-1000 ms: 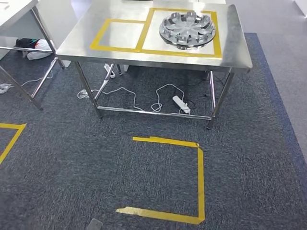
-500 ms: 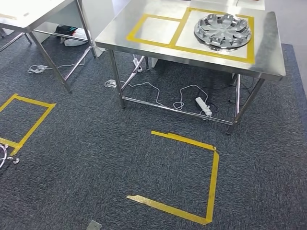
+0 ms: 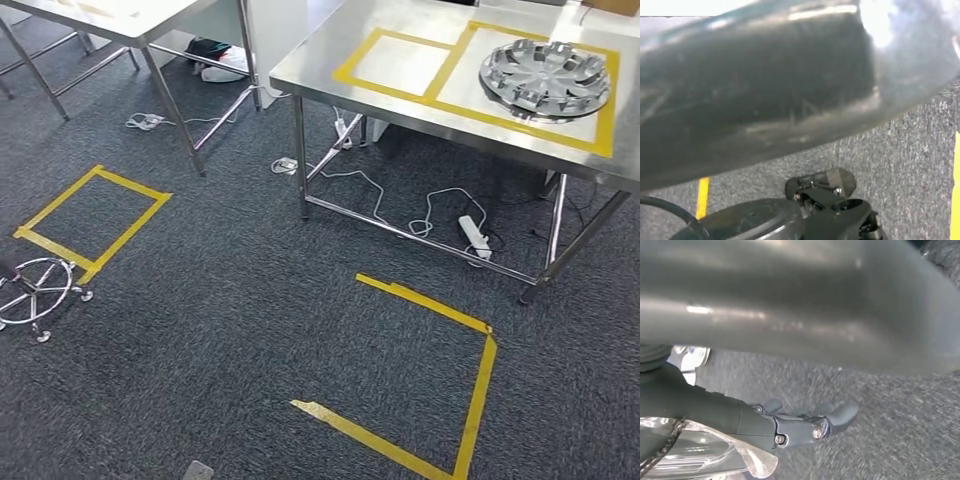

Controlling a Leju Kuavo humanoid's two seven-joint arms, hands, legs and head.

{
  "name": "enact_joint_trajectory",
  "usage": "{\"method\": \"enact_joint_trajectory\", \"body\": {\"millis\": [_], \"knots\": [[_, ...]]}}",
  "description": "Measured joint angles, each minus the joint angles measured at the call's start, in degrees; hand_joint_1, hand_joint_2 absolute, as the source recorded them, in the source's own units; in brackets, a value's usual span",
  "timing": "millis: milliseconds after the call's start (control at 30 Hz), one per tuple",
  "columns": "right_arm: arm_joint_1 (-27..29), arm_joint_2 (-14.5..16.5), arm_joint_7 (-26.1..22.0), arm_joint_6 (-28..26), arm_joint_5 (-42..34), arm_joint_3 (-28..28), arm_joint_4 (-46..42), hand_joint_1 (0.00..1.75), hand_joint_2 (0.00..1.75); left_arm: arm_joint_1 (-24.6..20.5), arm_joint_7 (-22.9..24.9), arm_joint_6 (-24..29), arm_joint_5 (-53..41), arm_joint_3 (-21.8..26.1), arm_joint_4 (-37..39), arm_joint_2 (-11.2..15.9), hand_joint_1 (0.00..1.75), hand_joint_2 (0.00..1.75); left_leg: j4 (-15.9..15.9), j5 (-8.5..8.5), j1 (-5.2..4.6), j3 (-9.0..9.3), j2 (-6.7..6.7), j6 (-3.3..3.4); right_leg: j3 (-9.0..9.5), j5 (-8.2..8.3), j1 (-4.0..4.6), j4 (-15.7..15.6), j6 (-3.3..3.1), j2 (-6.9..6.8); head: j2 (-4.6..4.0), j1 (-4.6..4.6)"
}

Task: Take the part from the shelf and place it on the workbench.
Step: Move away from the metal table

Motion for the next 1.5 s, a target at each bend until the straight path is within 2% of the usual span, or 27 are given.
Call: {"method": "enact_joint_trajectory", "body": {"millis": [67, 133, 200, 233, 267, 300, 333, 400, 467, 500, 567, 633, 700, 767, 800, 833, 867, 933, 1000, 1100, 1167, 1233, 1300, 1333, 1367, 1433, 1500], "knots": [[0.0, 0.0, 0.1, 0.0, 0.0, 0.0, 0.0, 0.0, 0.0, 0.1, 0.0, 0.1, 0.0, 0.0, 0.0, 0.0, 0.0, 0.0, 0.2, 0.29, 0.14, -0.63, -0.61, -0.7, 0.27, 0.26, -0.09, -0.4, -0.29, -1.09, 0.0, 0.01], [0.1, 0.0, 0.1, 0.0, 0.2, 0.0, 0.1, 0.0, 0.0, 0.3, -0.1, 0.1, 0.1, 0.0, 0.0, 0.1, 0.0, 0.0, 2.6, -1.37, 0.16, -1.81, 1.22, -1.41, 0.35, 0.72, -0.36, -0.8, -0.74, -2.51, 0.0, -0.27], [0.2, 0.0, 0.1, 0.1, 0.3, 0.0, 0.1, 0.0, 0.0, 0.1, -0.4, 0.1, 0.3, 0.0, 0.0, 0.1, 0.0, 0.0, 9.3, -5.21, 0.5, -4.72, 3.81, -2.2, 0.31, 0.81, -0.38, -0.9, -0.93, -4.2, 0.0, -0.58], [0.3, 0.0, 0.3, 0.2, 0.3, 0.0, 0.1, 0.0, 0.0, 0.1, -0.5, 0.2, 0.2, 0.0, 0.0, 0.1, 0.0, 0.0, 13.0, -6.88, 0.75, -6.3, 4.37, -2.55, 0.24, 0.78, -0.36, -0.9, -0.94, -5.08, 0.0, -0.64], [0.3, 0.0, 0.4, 0.2, 0.3, 0.0, 0.1, 0.0, 0.0, 0.1, -0.5, 0.4, 0.1, 0.0, 0.0, 0.0, 0.0, 0.0, 15.5, -7.66, 1.01, -7.27, 4.65, -2.84, 0.19, 0.75, -0.35, -0.8, -0.93, -5.95, 0.0, -0.63], [0.3, 0.0, 0.6, 0.2, 0.3, 0.0, 0.1, 0.0, 0.0, 0.1, -0.3, 0.8, -0.1, -0.1, 0.0, -0.1, 0.0, 0.0, 16.0, -7.4, 1.25, -7.28, 4.84, -3.04, 0.16, 0.72, -0.36, -0.8, -0.9, -6.74, 0.0, -0.64], [0.3, 0.0, 0.7, 0.2, 0.3, 0.0, 0.1, 0.0, 0.0, 0.1, -0.1, 1.1, -0.4, -0.2, 0.0, -0.1, 0.0, 0.0, 14.3, -6.12, 1.43, -6.17, 5.1, -3.16, 0.19, 0.67, -0.37, -0.8, -0.83, -7.46, 0.0, -0.64], [0.2, -0.1, 0.7, 0.2, 0.2, 0.0, 0.1, 0.0, 0.0, 0.1, 0.3, 1.7, -0.8, -0.5, 0.0, -0.3, 0.0, 0.0, 6.5, -2.81, 1.52, -1.8, 6.95, -3.16, 0.39, 0.51, -0.39, -0.8, -0.5, -8.76, 0.0, -0.65], [0.1, -0.1, 0.7, 0.2, 0.2, 0.0, 0.1, 0.0, 0.0, -0.2, 0.4, 2.0, -0.9, -0.7, 0.0, -0.4, 0.0, 0.0, 0.9, -1.44, 1.22, 0.96, 8.86, -2.56, 0.56, 0.29, -0.07, -0.7, 0.14, -9.89, 0.0, -0.64], [0.1, -0.1, 0.7, 0.2, 0.1, 0.0, 0.1, 0.0, 0.0, -0.3, 0.4, 2.0, -0.9, -0.8, 0.0, -0.5, 0.0, 0.0, 0.3, -1.64, 1.04, 1.11, 9.17, -2.17, 0.6, 0.23, 0.1, -0.7, 0.49, -10.39, 0.0, -0.63], [0.0, -0.1, 0.6, 0.1, 0.0, 0.0, 0.1, 0.0, 0.0, -0.2, 0.4, 2.1, -0.8, -0.9, 0.0, -0.7, 0.0, 0.0, 0.3, -1.42, 0.98, 0.73, 8.02, -1.28, 0.69, 0.06, 0.1, -0.7, 1.24, -11.19, 0.0, -0.63], [-0.1, -0.2, 0.4, 0.0, -0.1, 0.0, 0.1, 0.0, 0.0, -0.1, 0.4, 2.2, -0.8, -0.9, 0.0, -0.8, 0.0, 0.0, 0.0, -1.09, 1.07, 0.54, 6.91, -0.51, -0.05, -1.41, -0.12, 0.9, 1.83, -9.22, 0.0, -0.49], [0.0, -0.2, 0.1, 0.0, -0.1, 0.0, 0.1, 0.0, 0.0, -0.3, 0.5, 2.3, -0.9, -1.0, 0.0, -1.0, 0.0, 0.0, -0.1, -0.78, 1.03, 0.27, 5.8, 0.17, -3.08, -5.11, -0.2, 7.3, 1.93, -5.79, 0.0, -0.3], [0.1, -0.4, -0.1, 0.4, -0.1, 0.0, 0.1, 0.0, 0.0, -0.4, 0.6, 2.3, -0.9, -1.0, 0.0, -1.3, 0.0, 0.0, 0.0, -0.59, 0.75, -0.02, 4.46, 0.6, -6.99, -8.11, -0.12, 15.2, 1.7, -4.5, 0.0, -0.3], [0.2, -0.6, -0.3, 0.8, -0.1, 0.0, 0.1, 0.0, 0.0, -0.4, 0.7, 2.3, -1.0, -1.1, 0.0, -1.4, 0.0, 0.0, 0.0, -0.54, 0.59, -0.05, 3.72, 0.68, -7.98, -8.01, -0.07, 16.8, 1.54, -4.38, 0.0, -0.31], [0.3, -0.9, -0.5, 1.3, -0.1, 0.0, 0.1, 0.0, 0.0, -0.3, 0.8, 2.3, -1.0, -1.2, 0.0, -1.5, 0.0, 0.0, 0.0, -0.5, 0.46, -0.04, 2.94, 0.72, -7.89, -6.73, -0.03, 16.1, 1.34, -4.27, 0.0, -0.32], [0.3, -1.2, -0.6, 1.6, -0.1, 0.0, 0.1, 0.0, 0.0, -0.3, 0.9, 2.4, -1.1, -1.3, 0.0, -1.5, 0.0, 0.0, 0.1, -0.49, 0.36, 0.01, 2.17, 0.71, -6.7, -4.57, -0.01, 13.1, 1.1, -3.95, 0.0, -0.32], [0.4, -1.8, -0.9, 2.0, -0.1, 0.0, 0.1, 0.0, 0.0, -0.4, 0.9, 2.4, -1.1, -1.5, 0.0, -1.7, 0.0, 0.0, 0.3, -0.47, 0.21, -0.04, 0.74, 0.6, -3.23, -0.64, -0.06, 5.0, 0.54, -1.72, 0.0, -0.34], [0.4, -2.2, -1.1, 2.2, -0.1, 0.0, 0.1, 0.0, 0.0, -0.5, 0.9, 2.5, -1.1, -1.5, 0.0, -1.9, 0.0, 0.0, 0.5, -0.33, 0.27, -0.46, -0.43, 0.15, -1.28, 0.39, -0.05, 0.7, 0.27, 0.1, 0.0, -0.34], [0.4, -2.4, -1.5, 2.4, -0.1, 0.0, 0.1, 0.0, 0.0, -0.4, 1.0, 2.5, -1.1, -1.7, 0.0, -2.0, 0.0, 0.0, 0.5, 0.09, 0.38, -1.05, -1.67, -0.97, -0.63, 0.62, -0.1, -0.1, -0.17, -1.12, 0.0, -0.37], [0.4, -2.5, -1.6, 2.5, 0.0, 0.0, 0.1, 0.0, 0.0, -0.4, 1.1, 2.5, -1.1, -1.8, 0.0, -2.0, 0.0, 0.0, 2.9, -1.62, 0.22, -2.13, 0.51, -1.61, -0.33, 0.99, -0.39, -0.7, -0.57, -2.66, 0.0, -0.67], [0.5, -2.6, -1.6, 2.4, 0.2, 0.0, 0.1, 0.0, 0.0, -0.5, 1.3, 2.4, -1.2, -1.9, 0.0, -2.0, 0.0, 0.0, 9.8, -5.5, 0.39, -5.15, 3.66, -2.24, -0.19, 0.93, -0.37, -0.8, -0.77, -4.44, 0.0, -0.93], [0.7, -2.6, -1.6, 2.2, 0.4, 0.0, 0.1, 0.0, 0.0, -0.6, 1.7, 2.2, -1.5, -2.1, 0.0, -2.1, 0.0, 0.0, 15.9, -7.85, 0.75, -7.75, 4.73, -2.71, -0.2, 0.78, -0.29, -0.7, -0.81, -6.24, 0.0, -0.93], [0.7, -2.6, -1.6, 2.2, 0.5, 0.1, 0.1, 0.0, 0.0, -0.6, 1.9, 2.2, -1.7, -2.2, 0.0, -2.1, 0.0, 0.0, 16.2, -7.48, 0.9, -7.73, 4.92, -2.83, -0.17, 0.71, -0.29, -0.7, -0.78, -7.01, 0.0, -0.93], [0.7, -2.7, -1.6, 2.1, 0.6, 0.1, 0.1, 0.0, 0.0, -0.6, 2.1, 2.2, -1.9, -2.4, 0.0, -2.1, 0.0, 0.0, 14.3, -6.14, 1.01, -6.6, 5.17, -2.86, -0.09, 0.63, -0.29, -0.7, -0.71, -7.68, 0.0, -0.94], [0.6, -2.7, -1.6, 2.0, 0.8, 0.2, 0.1, 0.0, 0.0, -0.7, 2.3, 2.2, -2.1, -2.7, 0.0, -2.1, 0.0, 0.0, 6.6, -2.66, 0.93, -2.35, 7.05, -2.62, 0.24, 0.38, -0.22, -0.7, -0.43, -8.84, 0.0, -0.94], [0.6, -2.7, -1.6, 2.0, 1.0, 0.4, 0.1, 0.0, 0.0, -1.0, 2.4, 2.3, -2.1, -2.8, 0.0, -2.2, 0.0, 0.0, 1.0, -1.21, 0.54, 0.45, 8.94, -1.93, 0.47, 0.03, 0.06, -0.6, 0.13, -9.86, 0.0, -0.93]]}}
